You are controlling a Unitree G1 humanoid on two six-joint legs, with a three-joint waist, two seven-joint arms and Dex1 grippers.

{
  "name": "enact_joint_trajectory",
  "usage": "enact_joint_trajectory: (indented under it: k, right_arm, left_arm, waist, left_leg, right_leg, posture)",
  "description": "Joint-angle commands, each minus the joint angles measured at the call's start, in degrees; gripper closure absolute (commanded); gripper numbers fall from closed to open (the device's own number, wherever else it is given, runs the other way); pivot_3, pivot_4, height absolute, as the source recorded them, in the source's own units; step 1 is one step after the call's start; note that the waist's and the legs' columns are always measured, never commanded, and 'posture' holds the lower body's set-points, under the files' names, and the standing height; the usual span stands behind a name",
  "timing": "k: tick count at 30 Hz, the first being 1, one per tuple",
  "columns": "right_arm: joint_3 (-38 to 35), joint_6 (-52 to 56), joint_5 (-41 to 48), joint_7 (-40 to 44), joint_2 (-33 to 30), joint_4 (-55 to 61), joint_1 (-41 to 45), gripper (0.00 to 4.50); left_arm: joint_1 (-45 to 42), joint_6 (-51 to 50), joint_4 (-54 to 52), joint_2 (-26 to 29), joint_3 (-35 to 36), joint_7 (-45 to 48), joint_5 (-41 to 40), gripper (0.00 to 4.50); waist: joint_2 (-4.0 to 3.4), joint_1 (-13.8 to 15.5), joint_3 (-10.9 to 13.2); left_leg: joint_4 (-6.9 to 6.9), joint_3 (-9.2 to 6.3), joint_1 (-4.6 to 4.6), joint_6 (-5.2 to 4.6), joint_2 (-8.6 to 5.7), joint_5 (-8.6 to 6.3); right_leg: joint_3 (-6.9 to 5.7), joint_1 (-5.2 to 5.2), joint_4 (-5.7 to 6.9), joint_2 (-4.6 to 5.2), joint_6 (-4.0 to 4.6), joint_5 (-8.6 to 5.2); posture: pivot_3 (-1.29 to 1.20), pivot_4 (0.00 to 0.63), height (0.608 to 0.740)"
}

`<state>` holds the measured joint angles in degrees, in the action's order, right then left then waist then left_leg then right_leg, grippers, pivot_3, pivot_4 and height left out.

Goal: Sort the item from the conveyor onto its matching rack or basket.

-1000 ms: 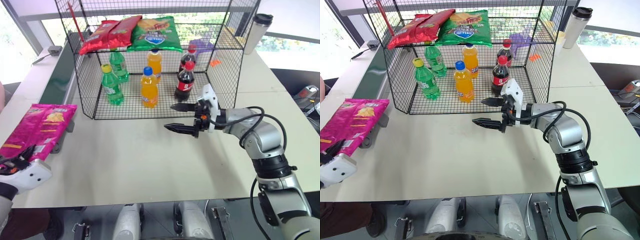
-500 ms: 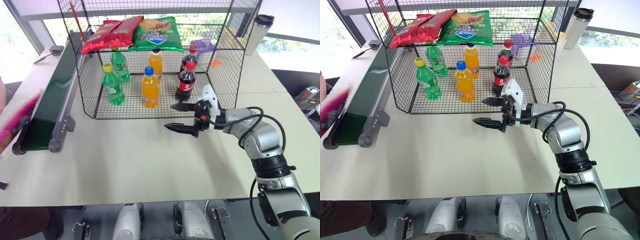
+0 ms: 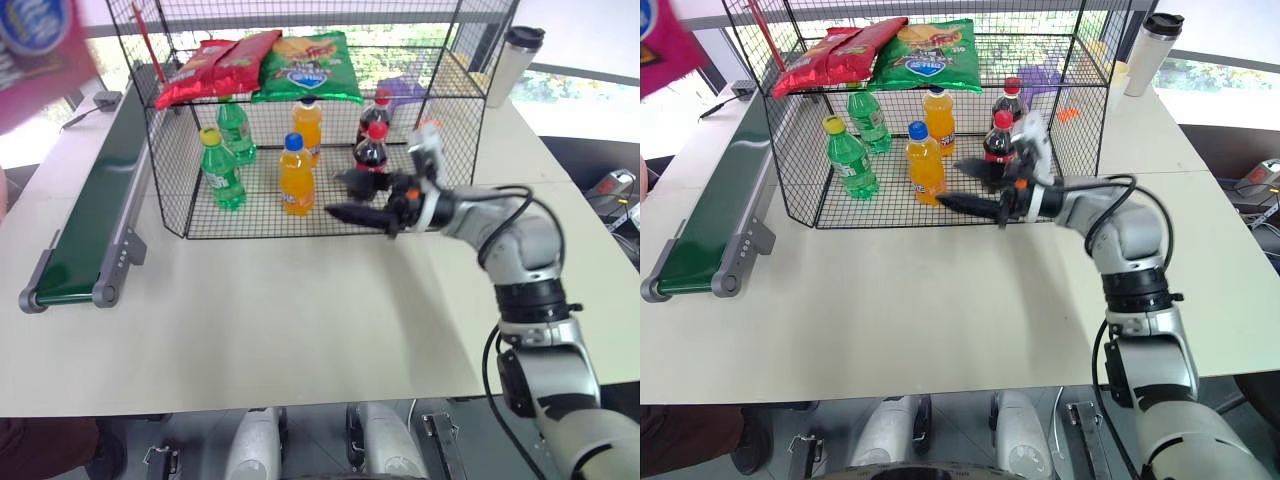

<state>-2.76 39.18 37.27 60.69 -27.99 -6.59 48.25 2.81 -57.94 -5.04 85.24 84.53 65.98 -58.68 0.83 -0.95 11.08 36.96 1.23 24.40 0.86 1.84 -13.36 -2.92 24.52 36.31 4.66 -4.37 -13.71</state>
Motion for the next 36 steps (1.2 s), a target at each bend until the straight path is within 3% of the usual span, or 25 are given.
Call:
enact_joint_trajectory:
  k: [1,7,12,19,29,32,36]
  right_arm:
    - [-4.0,-1.5,1.2,1.6,-2.7,-1.2,4.0,0.00]
    - [-3.7,-6.4,-2.2,7.0,-8.7,-4.8,8.4,0.00]
    - [-3.1,-4.7,-1.0,9.8,-10.0,-3.1,8.8,0.00]
    - [-0.7,-7.0,-2.9,11.0,-7.2,-3.8,7.9,0.00]
    - [-0.9,-2.8,2.3,11.6,-2.4,-1.2,9.4,0.00]
    - [-1.3,-2.5,3.0,11.5,-1.5,-1.2,9.7,0.92]
    - [-1.1,-2.0,3.9,10.8,-0.5,0.6,9.4,2.99]
  left_arm:
    - [-7.4,3.2,2.8,2.2,-11.0,-0.9,-7.5,4.48]
    - [-20.7,11.4,1.1,-0.2,-38.5,-1.0,-14.6,4.48]
    - [-34.4,13.7,2.5,-5.4,-55.5,1.2,-12.0,4.48]
    - [-45.4,14.2,4.7,-11.6,-67.6,7.1,-4.0,4.48]
    - [-52.0,12.9,6.0,-17.9,-72.2,10.9,1.4,4.48]
    - [-52.3,12.9,6.2,-18.9,-72.3,11.5,2.8,4.50]
    - [-52.5,12.4,6.0,-20.0,-72.1,11.8,3.7,4.50]
  waist:
    - [0.00,0.0,0.0]
    - [-0.02,0.3,0.0]
    - [0.00,0.1,0.0]
    - [0.01,0.2,0.0]
    - [0.02,0.2,0.0]
    - [0.02,0.3,0.0]
    - [0.03,0.2,0.0]
  left_leg:
    - [-0.01,0.00,-0.03,0.00,0.01,0.00]
    - [0.01,0.03,-0.03,0.02,0.01,0.01]
    - [0.02,0.13,0.00,0.01,0.00,0.01]
    - [0.12,0.15,-0.01,0.00,-0.01,0.02]
    - [0.22,0.14,-0.01,0.00,-0.02,0.02]
    - [0.27,0.14,-0.02,-0.01,-0.02,0.02]
    - [0.27,0.14,-0.02,-0.01,-0.03,0.02]
  right_leg:
    - [0.00,-0.01,0.02,-0.01,0.00,0.00]
    - [0.07,0.00,0.05,-0.01,0.01,0.00]
    - [0.16,0.05,0.07,-0.04,-0.06,0.04]
    - [0.21,0.07,0.22,-0.08,-0.19,0.11]
    - [0.30,0.08,0.40,-0.08,-0.23,0.11]
    - [0.34,0.13,0.58,-0.08,-0.24,0.11]
    - [0.36,0.15,0.63,-0.08,-0.24,0.10]
  posture:
    - [0.00,0.150,0.740]
    - [0.00,0.150,0.740]
    - [0.00,0.150,0.740]
    - [0.00,0.150,0.740]
    - [0.00,0.150,0.740]
    - [0.00,0.150,0.740]
    - [0.00,0.150,0.740]
